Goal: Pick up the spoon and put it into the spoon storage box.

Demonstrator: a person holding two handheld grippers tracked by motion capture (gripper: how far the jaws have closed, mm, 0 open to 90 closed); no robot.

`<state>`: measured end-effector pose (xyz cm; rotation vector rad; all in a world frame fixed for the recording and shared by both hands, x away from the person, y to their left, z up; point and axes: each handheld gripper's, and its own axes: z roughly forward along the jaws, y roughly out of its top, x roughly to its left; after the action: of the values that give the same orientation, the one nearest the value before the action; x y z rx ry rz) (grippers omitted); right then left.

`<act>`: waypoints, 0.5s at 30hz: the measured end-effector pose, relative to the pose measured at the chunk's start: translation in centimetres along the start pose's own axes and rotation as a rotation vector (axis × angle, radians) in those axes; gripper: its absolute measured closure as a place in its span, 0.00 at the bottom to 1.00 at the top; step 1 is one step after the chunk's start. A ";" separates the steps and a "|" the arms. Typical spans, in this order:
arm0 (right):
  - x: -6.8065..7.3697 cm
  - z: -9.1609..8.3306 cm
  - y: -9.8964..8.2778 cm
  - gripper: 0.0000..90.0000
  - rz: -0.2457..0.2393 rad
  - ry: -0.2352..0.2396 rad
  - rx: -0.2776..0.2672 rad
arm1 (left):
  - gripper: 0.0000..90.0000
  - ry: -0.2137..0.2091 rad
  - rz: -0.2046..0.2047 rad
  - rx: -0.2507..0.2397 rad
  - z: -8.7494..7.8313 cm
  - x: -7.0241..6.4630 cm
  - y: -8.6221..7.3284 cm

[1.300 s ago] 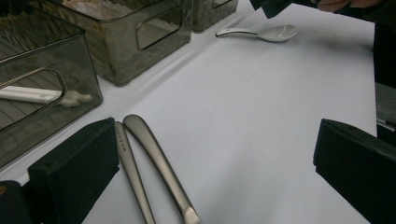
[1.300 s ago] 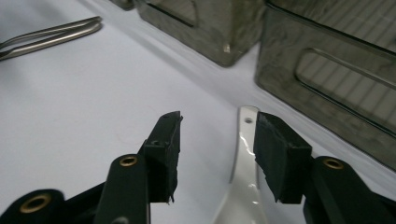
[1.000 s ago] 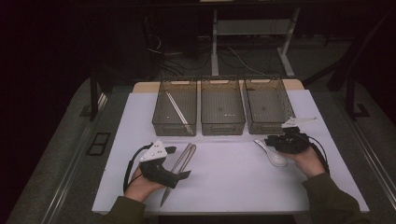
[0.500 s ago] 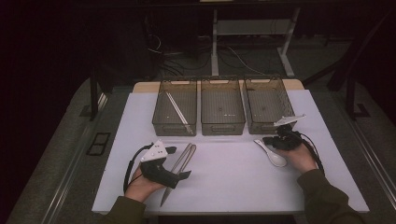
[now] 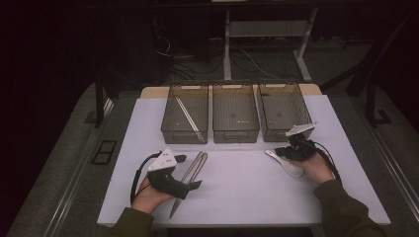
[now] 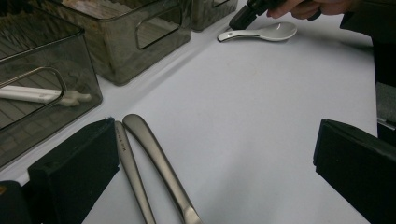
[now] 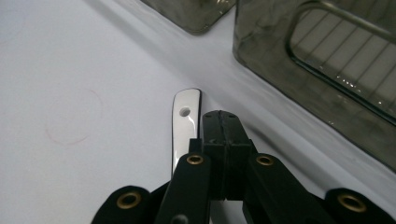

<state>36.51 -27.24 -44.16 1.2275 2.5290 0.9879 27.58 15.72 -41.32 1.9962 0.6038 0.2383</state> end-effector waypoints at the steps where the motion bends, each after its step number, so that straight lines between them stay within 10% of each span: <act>1: 0.1 0.0 0.0 1.00 -0.002 0.002 0.004 | 0.00 0.000 0.000 0.000 0.0 0.0 0.0; 15: 1.5 -0.1 0.3 1.00 -0.067 0.046 0.034 | 0.00 -0.001 0.003 0.000 0.0 -0.1 0.0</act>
<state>35.69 -25.99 -43.66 1.1334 2.6143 0.9735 27.53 15.70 -41.26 1.9971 0.6001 0.2391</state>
